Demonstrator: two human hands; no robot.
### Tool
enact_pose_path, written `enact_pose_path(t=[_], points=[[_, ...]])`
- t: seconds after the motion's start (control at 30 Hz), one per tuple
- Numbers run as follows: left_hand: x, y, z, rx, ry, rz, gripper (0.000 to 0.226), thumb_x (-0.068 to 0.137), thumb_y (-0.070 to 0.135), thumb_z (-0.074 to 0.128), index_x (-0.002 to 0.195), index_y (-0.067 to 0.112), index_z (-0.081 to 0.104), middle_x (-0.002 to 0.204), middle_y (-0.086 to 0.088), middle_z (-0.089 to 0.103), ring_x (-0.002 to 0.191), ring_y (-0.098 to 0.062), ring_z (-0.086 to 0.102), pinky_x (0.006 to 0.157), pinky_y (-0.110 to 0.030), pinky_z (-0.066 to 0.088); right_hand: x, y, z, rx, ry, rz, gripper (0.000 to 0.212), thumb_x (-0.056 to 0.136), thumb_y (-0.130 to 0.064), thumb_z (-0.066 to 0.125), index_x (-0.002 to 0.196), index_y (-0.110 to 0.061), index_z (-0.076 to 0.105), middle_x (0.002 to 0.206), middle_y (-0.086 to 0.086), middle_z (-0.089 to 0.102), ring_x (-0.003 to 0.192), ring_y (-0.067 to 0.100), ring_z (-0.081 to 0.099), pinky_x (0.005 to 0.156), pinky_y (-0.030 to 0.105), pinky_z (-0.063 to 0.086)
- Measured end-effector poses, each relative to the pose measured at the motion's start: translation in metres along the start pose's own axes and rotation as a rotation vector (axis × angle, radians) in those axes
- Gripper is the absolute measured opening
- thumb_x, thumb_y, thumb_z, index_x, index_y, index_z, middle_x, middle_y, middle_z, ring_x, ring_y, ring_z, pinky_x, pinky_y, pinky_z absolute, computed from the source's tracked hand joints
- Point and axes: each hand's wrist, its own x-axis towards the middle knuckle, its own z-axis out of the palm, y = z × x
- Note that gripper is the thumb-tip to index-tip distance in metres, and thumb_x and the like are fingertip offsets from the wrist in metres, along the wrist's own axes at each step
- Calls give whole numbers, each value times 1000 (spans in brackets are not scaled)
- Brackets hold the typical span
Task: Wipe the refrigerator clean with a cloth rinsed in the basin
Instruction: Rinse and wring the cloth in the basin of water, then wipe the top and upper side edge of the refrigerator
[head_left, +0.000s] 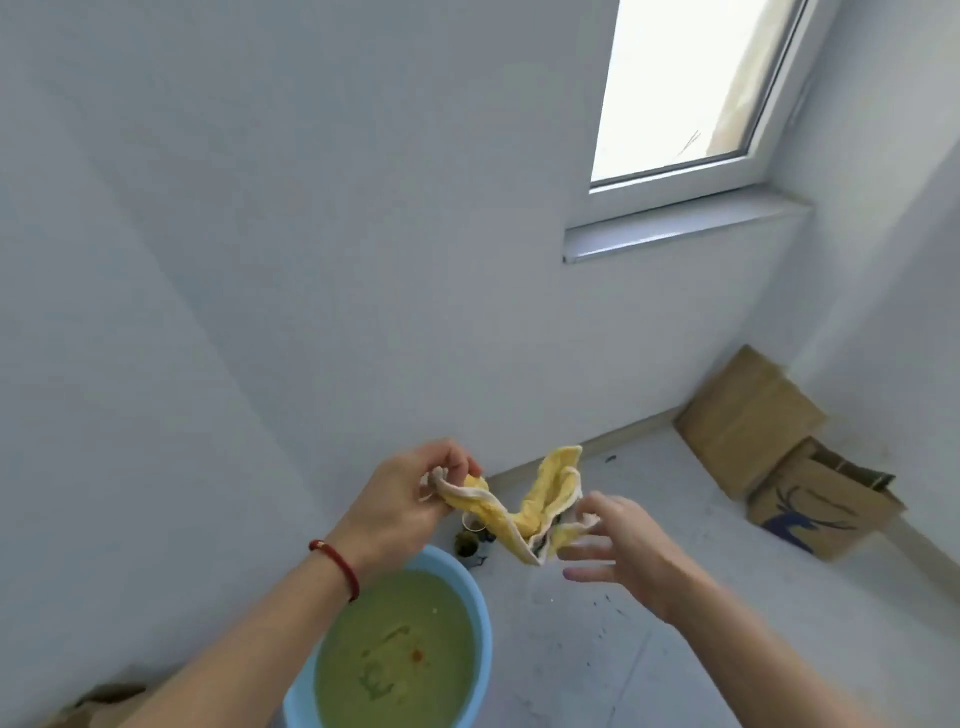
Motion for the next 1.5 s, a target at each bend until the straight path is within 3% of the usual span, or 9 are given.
enact_pose_path(t=[0.13,0.3,0.53,0.83,1.03,1.13,1.3,1.4,1.5], points=[[5,144,-31,147,-108,123,29,88,2,69,88,30,63,80,8,68,75,-13,65,73,-35,57,-117,-88,14,-405,34,-484,61,93,-43,71,148,-47,42,144,-21,54,133,0,49,107,27,42],[-12,249,-63,167,-131,187,24,87,22,78,106,31,66,88,4,69,76,-11,66,66,-22,54,-200,-154,21,-329,70,-660,12,98,-13,68,108,-16,75,96,6,78,91,23,77,80,53,63],[-43,295,-47,-37,-523,80,19,98,33,65,114,27,72,100,-10,75,90,-15,72,76,-28,59,-294,-147,-9,-396,295,-757,15,102,-24,67,101,-28,81,92,-5,78,88,20,73,80,46,60],[-55,291,22,-399,-774,-35,46,98,39,65,126,3,67,116,-22,66,107,-27,63,93,-43,51,-381,-100,-75,-475,639,-575,28,104,-37,58,87,-22,73,75,0,69,69,15,61,65,29,49],[-87,364,71,-898,-529,-139,34,97,40,56,92,7,64,102,-17,68,100,-33,63,103,-52,48,-467,-91,-136,532,342,-468,38,102,-29,59,124,1,69,120,21,74,113,36,72,92,45,60],[-136,369,147,-1092,-604,-372,55,93,70,50,113,20,62,124,-14,68,115,-38,65,108,-65,40,-482,-64,-160,802,185,-353,50,102,-41,57,133,-2,66,132,24,68,123,39,66,106,52,48],[-241,353,259,-889,-827,-633,54,92,29,72,134,-2,60,128,-26,64,114,-39,65,98,-50,53,-546,57,-233,851,105,-200,72,73,-24,94,130,8,65,123,24,70,110,35,72,96,47,58],[-263,351,291,-615,-588,-609,60,85,6,78,139,4,52,126,-28,65,109,-42,69,94,-56,56,-576,117,-259,859,147,-125,40,103,-22,61,132,4,66,130,24,68,120,36,67,106,52,52],[-297,355,318,-398,-421,-628,63,81,6,83,134,12,49,118,-28,65,97,-39,73,78,-50,62,-603,173,-278,725,332,-34,26,108,-7,49,118,10,66,96,20,77,82,26,78,67,38,64]])
